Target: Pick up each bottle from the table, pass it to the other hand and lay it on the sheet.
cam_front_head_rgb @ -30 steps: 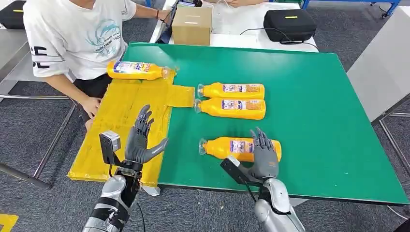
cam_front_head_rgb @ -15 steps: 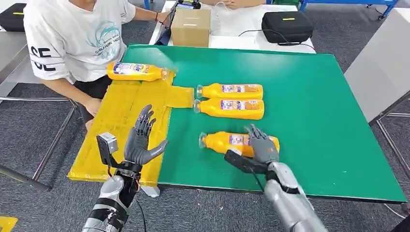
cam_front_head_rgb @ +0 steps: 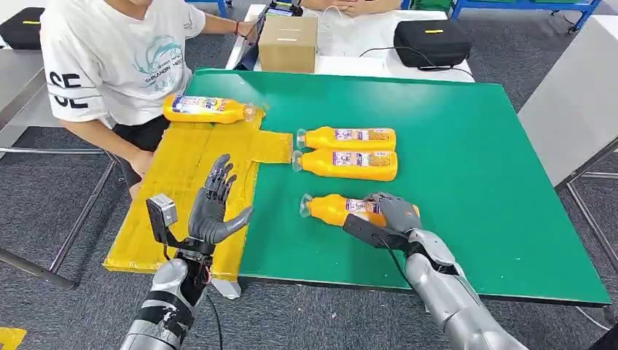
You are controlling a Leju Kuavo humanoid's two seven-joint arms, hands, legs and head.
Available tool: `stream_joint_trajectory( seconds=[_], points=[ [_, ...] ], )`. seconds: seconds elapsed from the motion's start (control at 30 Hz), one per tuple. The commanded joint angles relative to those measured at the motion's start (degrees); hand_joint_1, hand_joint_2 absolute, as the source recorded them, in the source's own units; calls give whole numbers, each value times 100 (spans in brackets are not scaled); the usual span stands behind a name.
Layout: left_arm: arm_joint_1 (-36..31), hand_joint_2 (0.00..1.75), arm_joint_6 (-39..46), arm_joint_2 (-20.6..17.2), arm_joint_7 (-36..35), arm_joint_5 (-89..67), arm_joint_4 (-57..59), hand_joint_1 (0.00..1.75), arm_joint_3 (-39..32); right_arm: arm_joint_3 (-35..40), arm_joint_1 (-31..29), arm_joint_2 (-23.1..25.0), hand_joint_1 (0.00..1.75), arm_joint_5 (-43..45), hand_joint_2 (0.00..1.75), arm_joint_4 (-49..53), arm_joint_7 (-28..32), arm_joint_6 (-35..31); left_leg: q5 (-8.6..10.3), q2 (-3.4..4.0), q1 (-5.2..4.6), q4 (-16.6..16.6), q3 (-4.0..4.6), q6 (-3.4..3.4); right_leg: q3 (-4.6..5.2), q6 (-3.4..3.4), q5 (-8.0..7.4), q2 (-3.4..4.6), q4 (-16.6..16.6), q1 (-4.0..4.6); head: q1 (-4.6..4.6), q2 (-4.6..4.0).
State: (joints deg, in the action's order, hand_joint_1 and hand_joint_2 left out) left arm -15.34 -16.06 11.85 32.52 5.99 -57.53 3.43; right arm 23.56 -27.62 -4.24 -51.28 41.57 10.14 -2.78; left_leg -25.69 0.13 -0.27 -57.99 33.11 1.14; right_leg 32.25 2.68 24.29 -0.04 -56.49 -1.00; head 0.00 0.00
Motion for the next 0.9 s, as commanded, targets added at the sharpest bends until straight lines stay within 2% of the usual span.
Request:
stream_joint_trajectory(
  seconds=[0.03, 0.1, 0.2, 0.27, 0.3, 0.4, 0.57, 0.87, 0.9],
  points=[
    [-427, 175, 41, -127, -5, -55, 765, 0, -70, 321, 33, 66, 175, 276, 175, -811, 91, 80, 6, -13, 8, 5, -1, -7, -7, -9, -4, -13, 10, 9, 0, 0],
    [-460, 175, 178, -156, -68, -159, 804, 0, -57, 163, 42, 288, 175, 472, 175, -623, 245, -337, 11, -17, 11, 7, 6, -10, -2, -13, -9, -16, 13, 12, 0, 0],
    [-458, 175, 1062, -101, -195, -561, 713, 0, -29, -147, 320, 939, 175, 961, 175, 316, 468, -1378, 7, 8, 14, 8, 7, -13, 5, -17, -13, 9, 11, 15, 2, 0],
    [-557, 175, 1503, -62, -214, -792, 792, 0, 90, -194, 451, 1250, 175, 1235, 175, 766, 570, -1736, 1, 11, 8, 0, 4, -8, 1, -10, -6, 11, -2, 8, 2, 0],
    [-618, 175, 1503, -42, -225, -767, 861, 0, 131, -179, 497, 1371, 175, 1407, 175, 922, 647, -1861, 0, 25, 13, -2, 16, -14, 18, -18, -9, 25, -7, 14, 2, 0],
    [-788, 175, 1675, -2, -229, -673, 1039, 0, 315, -99, 587, 1654, 175, 2070, 175, 1247, 922, -2394, 5, 8, 11, -2, 32, -19, 32, -17, -3, 8, -13, 13, 0, 0],
    [-938, 175, 1686, -19, -326, -509, 1142, 0, 500, -92, 583, 1781, 175, 2620, 175, 1229, 1287, -2758, 14, -9, 18, -4, 72, -19, 62, -7, 0, -4, -16, 14, -2, 0],
    [-1001, 175, 1608, -14, -361, -421, 1170, 0, 622, -82, 482, 1815, 175, 2865, 175, 1028, 1471, -2748, 19, -11, 4, 1, 94, -17, 82, -6, -4, -7, -13, 2, 2, 0],
    [-1027, 175, 1323, -10, -434, -248, 1182, 0, 654, -76, 442, 1830, 175, 2929, 175, 959, 1568, -2768, 17, -13, 8, -2, 91, -21, 77, -12, -2, -9, -14, 6, 0, 0]
  ],
)
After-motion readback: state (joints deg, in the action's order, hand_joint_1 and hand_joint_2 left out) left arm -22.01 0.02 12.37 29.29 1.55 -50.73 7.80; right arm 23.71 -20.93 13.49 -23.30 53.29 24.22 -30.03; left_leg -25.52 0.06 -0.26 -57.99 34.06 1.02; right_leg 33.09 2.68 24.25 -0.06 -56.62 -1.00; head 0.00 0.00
